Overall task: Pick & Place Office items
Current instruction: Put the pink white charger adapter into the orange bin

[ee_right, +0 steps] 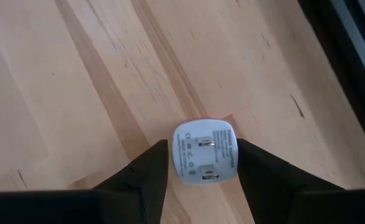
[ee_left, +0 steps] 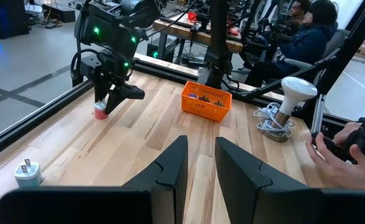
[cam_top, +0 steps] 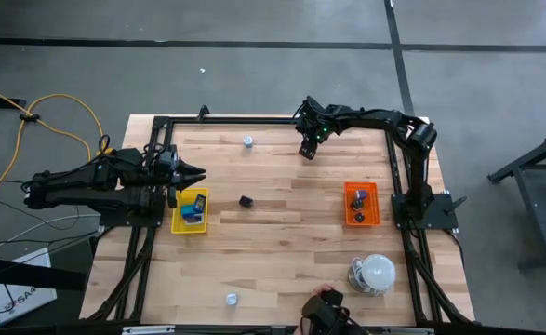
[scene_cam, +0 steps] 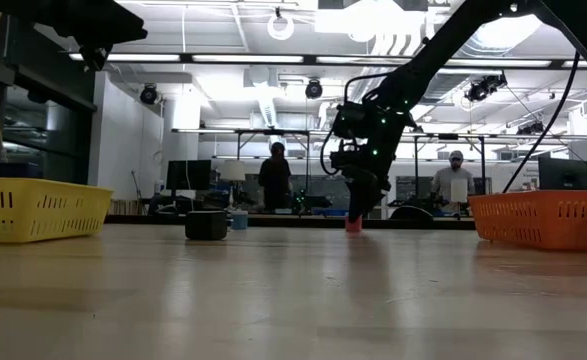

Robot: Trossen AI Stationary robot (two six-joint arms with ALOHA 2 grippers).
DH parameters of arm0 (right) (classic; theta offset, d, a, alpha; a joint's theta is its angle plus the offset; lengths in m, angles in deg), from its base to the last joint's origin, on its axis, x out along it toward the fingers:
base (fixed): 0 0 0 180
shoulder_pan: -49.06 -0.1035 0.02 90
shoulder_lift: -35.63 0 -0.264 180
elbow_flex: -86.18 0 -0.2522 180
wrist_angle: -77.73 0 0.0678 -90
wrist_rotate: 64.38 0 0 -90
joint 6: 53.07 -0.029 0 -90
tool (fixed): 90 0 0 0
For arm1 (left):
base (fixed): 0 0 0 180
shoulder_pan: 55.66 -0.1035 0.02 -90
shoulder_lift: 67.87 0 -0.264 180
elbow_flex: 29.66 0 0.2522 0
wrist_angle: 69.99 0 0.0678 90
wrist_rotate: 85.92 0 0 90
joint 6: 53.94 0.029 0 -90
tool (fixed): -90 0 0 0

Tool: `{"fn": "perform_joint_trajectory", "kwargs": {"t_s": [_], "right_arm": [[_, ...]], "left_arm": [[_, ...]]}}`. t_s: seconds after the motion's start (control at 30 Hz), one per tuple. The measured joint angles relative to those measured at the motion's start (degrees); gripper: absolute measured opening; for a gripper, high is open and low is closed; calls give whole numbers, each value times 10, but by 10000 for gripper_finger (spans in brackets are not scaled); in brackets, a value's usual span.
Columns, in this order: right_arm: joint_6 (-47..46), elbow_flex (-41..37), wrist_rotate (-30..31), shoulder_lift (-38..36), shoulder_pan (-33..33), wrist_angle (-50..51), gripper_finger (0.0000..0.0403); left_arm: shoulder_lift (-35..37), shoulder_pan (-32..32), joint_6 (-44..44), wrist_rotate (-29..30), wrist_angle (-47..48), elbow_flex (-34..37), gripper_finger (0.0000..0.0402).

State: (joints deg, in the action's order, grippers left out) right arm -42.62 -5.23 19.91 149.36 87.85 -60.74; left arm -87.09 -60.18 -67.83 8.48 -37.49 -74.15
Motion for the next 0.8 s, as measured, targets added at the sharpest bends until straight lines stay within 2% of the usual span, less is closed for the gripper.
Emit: {"fn": "perform_joint_trajectory", "kwargs": {"t_s": [0.3,0.8], "right_arm": [[0,0,-2,0,0,0,133],[1,0,-3,0,0,0,128]], "left_arm": [[0,0,0,0,0,0,78],[0,0,0,0,0,0,78]]}}
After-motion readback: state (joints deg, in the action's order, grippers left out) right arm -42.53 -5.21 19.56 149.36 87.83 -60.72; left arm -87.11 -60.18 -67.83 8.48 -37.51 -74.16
